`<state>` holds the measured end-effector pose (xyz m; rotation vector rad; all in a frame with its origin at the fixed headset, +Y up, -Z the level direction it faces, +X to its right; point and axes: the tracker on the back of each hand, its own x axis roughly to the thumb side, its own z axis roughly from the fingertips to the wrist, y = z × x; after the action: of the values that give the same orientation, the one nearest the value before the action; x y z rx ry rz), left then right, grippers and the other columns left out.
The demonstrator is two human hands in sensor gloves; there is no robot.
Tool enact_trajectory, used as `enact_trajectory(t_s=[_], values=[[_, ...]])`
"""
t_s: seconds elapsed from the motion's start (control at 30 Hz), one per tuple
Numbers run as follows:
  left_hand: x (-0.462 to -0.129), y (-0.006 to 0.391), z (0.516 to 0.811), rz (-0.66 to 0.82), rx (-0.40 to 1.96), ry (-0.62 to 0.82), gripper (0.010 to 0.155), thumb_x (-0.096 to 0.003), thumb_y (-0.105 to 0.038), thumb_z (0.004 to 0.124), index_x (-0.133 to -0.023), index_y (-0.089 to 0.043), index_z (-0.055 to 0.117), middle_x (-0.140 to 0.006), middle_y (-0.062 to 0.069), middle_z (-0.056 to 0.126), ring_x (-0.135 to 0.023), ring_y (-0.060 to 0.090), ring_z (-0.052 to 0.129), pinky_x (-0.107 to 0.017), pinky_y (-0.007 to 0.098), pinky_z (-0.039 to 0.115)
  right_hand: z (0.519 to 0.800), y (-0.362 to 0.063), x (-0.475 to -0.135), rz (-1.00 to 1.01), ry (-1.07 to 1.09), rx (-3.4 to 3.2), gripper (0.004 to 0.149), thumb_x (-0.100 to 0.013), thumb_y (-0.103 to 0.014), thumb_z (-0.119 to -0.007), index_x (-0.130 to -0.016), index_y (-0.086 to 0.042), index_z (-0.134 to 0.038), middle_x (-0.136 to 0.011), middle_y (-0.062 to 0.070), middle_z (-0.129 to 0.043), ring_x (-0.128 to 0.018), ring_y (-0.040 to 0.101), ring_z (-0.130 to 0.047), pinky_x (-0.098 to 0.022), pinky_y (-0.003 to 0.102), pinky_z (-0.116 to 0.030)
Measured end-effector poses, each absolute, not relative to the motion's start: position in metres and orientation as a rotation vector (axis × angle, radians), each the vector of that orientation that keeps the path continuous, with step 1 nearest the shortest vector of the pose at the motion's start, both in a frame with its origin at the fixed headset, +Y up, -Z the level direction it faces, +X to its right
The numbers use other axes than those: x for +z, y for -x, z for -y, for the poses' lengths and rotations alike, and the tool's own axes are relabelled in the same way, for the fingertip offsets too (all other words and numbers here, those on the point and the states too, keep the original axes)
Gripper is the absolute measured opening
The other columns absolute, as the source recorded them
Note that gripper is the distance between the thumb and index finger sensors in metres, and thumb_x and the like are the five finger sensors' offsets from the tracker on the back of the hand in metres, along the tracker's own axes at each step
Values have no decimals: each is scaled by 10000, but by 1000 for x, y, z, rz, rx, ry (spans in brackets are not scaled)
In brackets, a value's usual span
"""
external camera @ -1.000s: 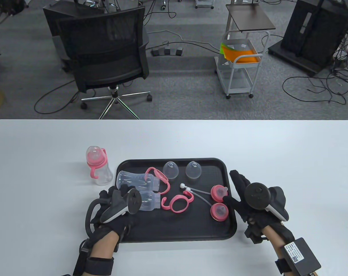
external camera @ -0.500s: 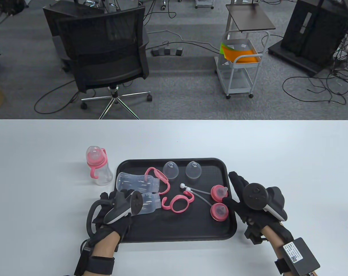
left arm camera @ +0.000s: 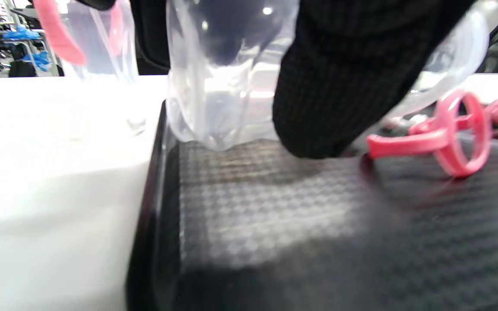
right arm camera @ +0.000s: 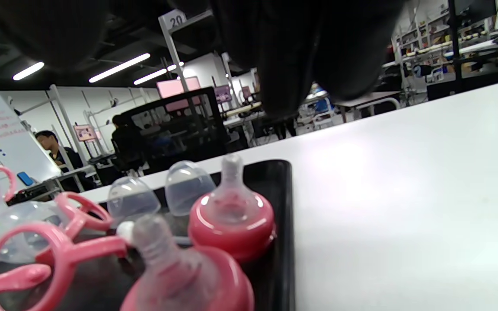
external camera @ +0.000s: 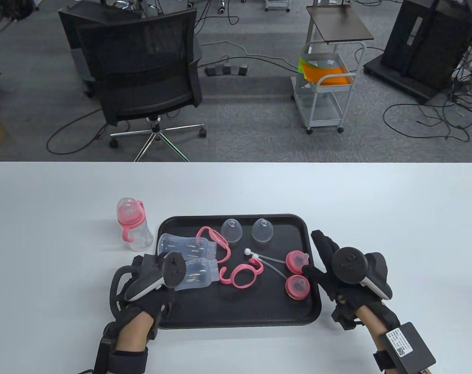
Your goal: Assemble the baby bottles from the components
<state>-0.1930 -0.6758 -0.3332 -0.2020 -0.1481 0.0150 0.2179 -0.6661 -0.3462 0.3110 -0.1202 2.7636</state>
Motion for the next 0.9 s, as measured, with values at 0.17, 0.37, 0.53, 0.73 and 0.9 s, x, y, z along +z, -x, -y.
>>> enact_trajectory(t_s=[0.17,0.37,0.53,0.73,0.9], values=[[-328,183,664,234,99,101,997,-375,-490,1091,-1126,-260,476,-1148,28,569,-1055,376,710,-798,671,475,658,-219,-344,141,-324,2711,879,-390,-574,-751,-1094,-237,-346,-1078,107,-586,-862,337,-872,-609,499,-821],[-322,165,651,334,310,-49,997,-364,-510,1088,-1117,-228,498,-1126,70,602,-1022,391,761,-787,650,538,652,-220,-341,114,-366,2567,890,-385,-588,-757,-1095,-233,-354,-1078,109,-588,-863,335,-872,-609,498,-823],[-322,144,637,400,506,-118,1003,-355,-535,1088,-1107,-159,542,-1092,125,670,-978,411,830,-776,628,586,644,-219,-335,96,-433,2420,945,-350,-624,-794,-1098,-234,-368,-1081,106,-590,-872,341,-865,-617,507,-818],[-323,116,632,400,653,-146,1011,-347,-569,1085,-1097,-136,564,-1066,143,706,-947,404,870,-767,610,619,640,-218,-332,68,-470,2291,976,-334,-651,-805,-1100,-225,-378,-1084,108,-589,-884,345,-853,-624,512,-814],[-317,89,629,396,775,-189,1024,-334,-590,1089,-1088,-126,575,-1043,152,721,-924,396,899,-757,596,649,640,-220,-331,91,-494,2198,1026,-284,-738,-814,-1101,-221,-470,-1097,92,-604,-971,370,-754,-689,556,-753]])
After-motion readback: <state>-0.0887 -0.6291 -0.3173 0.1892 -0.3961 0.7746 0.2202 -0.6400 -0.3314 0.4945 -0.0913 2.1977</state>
